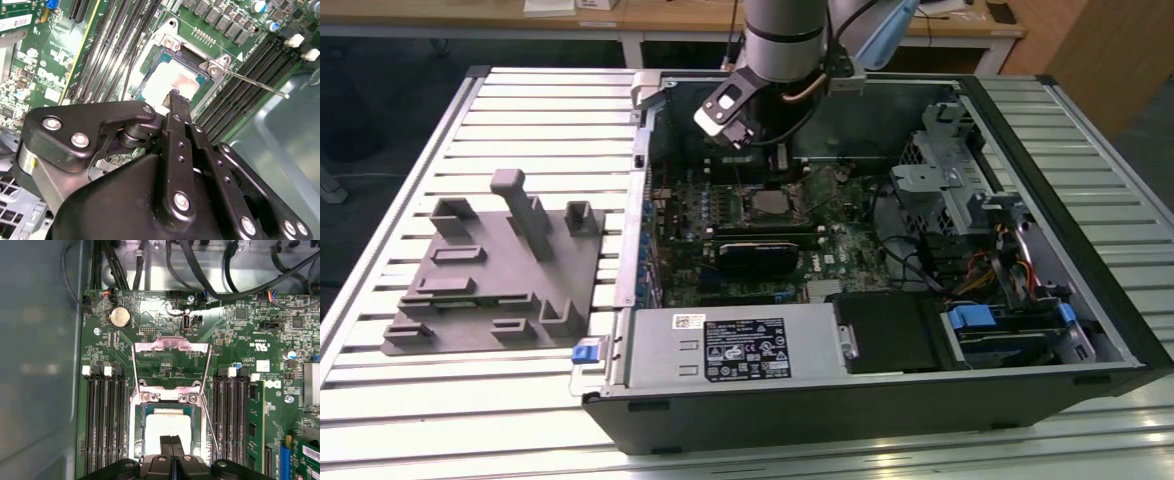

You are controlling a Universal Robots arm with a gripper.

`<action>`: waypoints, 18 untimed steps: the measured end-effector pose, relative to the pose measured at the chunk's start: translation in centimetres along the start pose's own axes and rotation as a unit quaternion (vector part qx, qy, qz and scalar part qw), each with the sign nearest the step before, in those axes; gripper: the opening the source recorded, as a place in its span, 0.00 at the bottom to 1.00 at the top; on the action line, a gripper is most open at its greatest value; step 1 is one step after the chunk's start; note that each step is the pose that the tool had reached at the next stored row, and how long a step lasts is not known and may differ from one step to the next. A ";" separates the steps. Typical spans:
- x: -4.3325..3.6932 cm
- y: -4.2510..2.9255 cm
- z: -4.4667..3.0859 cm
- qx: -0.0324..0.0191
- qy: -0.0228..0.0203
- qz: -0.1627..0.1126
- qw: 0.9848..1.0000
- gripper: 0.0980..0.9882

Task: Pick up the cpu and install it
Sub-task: 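Close the cpu cover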

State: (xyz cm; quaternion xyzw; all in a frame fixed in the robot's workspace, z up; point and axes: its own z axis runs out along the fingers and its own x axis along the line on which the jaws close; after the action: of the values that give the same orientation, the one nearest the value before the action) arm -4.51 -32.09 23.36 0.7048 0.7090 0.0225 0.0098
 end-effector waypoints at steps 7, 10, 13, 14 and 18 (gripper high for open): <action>0.03 0.07 -1.59 0.000 0.000 0.000 1.000 0.01; 0.04 0.10 -2.21 0.000 0.000 0.000 1.000 0.01; 0.05 0.12 -2.72 0.000 0.000 0.000 1.000 0.01; 0.05 0.13 -2.85 0.000 0.000 0.000 1.000 0.01; 0.06 0.13 -2.94 0.000 0.000 0.000 1.000 0.01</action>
State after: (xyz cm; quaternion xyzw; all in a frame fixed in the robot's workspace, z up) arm -4.51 -32.09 26.30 0.7048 0.7090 0.0226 0.0097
